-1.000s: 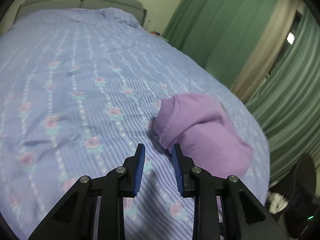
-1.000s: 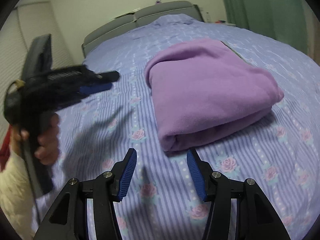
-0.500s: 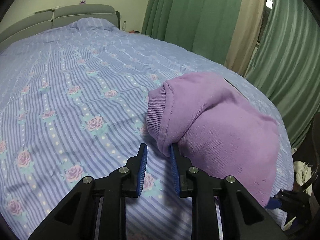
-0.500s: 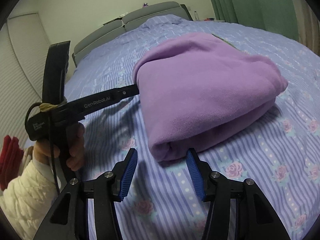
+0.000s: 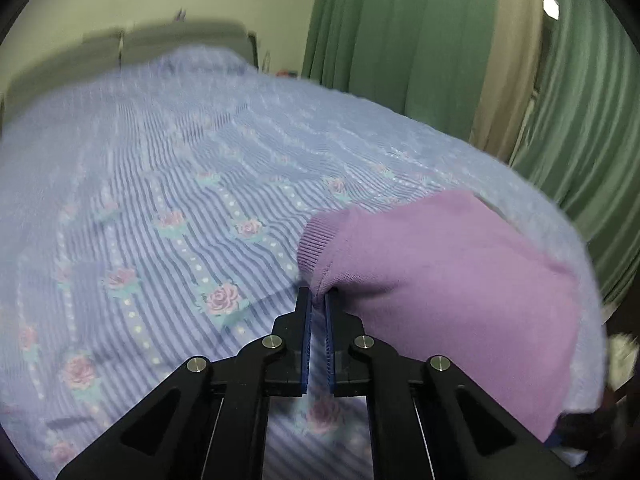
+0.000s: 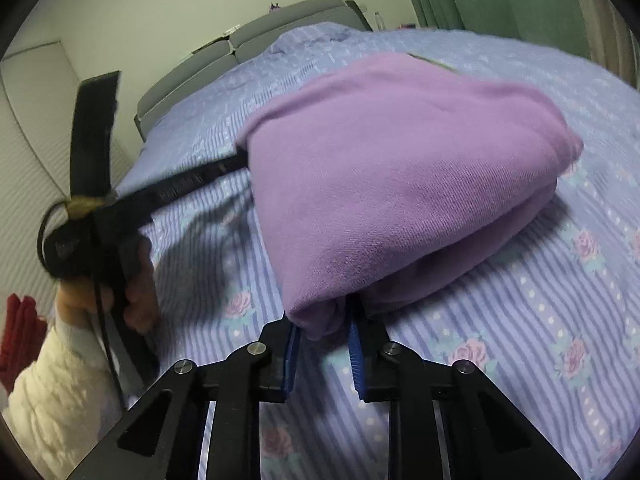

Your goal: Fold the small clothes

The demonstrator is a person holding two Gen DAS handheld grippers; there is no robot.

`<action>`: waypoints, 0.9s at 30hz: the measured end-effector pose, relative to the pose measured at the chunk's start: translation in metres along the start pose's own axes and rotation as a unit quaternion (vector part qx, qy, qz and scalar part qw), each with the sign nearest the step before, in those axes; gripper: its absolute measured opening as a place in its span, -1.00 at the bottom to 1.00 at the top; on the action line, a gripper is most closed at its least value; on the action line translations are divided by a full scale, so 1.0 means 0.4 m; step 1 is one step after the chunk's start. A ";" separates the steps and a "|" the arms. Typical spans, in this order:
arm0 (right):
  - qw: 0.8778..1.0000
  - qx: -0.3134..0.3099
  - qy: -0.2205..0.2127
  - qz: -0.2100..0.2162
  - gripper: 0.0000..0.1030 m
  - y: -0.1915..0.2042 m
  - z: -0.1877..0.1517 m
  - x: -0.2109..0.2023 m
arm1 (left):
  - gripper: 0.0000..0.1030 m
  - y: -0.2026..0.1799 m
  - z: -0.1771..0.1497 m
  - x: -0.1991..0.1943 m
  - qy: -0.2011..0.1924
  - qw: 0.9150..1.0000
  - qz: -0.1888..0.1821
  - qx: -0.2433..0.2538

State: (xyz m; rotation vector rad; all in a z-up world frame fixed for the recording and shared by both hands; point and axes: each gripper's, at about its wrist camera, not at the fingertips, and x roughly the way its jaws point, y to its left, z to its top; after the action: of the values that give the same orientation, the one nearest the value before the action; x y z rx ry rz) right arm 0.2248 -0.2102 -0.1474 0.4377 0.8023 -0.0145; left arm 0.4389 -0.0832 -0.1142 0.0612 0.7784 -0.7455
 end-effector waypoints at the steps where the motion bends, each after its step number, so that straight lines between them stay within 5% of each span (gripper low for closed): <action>1: 1.000 -0.007 -0.002 0.002 -0.59 0.000 -0.003 -0.002 | -0.83 -0.005 0.005 0.009 0.004 1.000 0.002 0.011; 3: 1.000 -0.019 -0.004 -0.002 -0.60 0.007 -0.003 -0.006 | -0.80 -0.013 0.006 0.020 0.011 0.999 0.014 0.030; 5: 1.000 -0.017 0.000 0.000 -0.60 0.007 -0.007 -0.006 | -0.42 0.011 0.013 0.022 0.021 1.000 0.013 0.002; 7: 1.000 -0.017 0.005 0.003 -0.60 0.008 -0.010 -0.003 | -0.27 0.035 0.016 0.008 0.021 1.000 0.015 -0.018; 11: 1.000 -0.018 0.011 0.003 -0.61 0.011 -0.016 0.004 | -0.27 0.009 0.009 -0.005 0.027 0.998 0.063 0.016; 14: 1.000 -0.024 0.014 0.001 -0.62 0.012 -0.024 0.004 | -0.28 0.035 0.019 -0.037 0.007 0.991 0.134 0.009; 19: 0.999 -0.021 0.023 0.022 -0.61 0.000 -0.008 0.000 | -0.17 0.075 0.019 -0.133 0.007 0.989 0.141 -0.044; 21: 0.999 -0.019 0.030 0.027 -0.49 -0.004 -0.002 -0.007 | 0.09 0.040 0.003 -0.176 0.003 0.989 0.144 -0.037; 24: 0.999 -0.033 0.020 0.039 -0.01 -0.007 0.003 -0.054 | 0.17 -0.024 -0.023 -0.223 0.009 0.988 0.150 -0.019; 27: 0.998 -0.046 -0.002 0.034 0.16 -0.013 0.012 -0.113 | 0.24 -0.109 -0.046 -0.268 0.015 0.987 0.163 0.003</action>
State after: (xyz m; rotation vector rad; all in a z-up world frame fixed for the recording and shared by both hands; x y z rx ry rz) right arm 0.1956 -0.2235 -0.1147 0.3787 0.7795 0.0846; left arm 0.3493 -0.0470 -0.0477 0.2012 0.7707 -0.4370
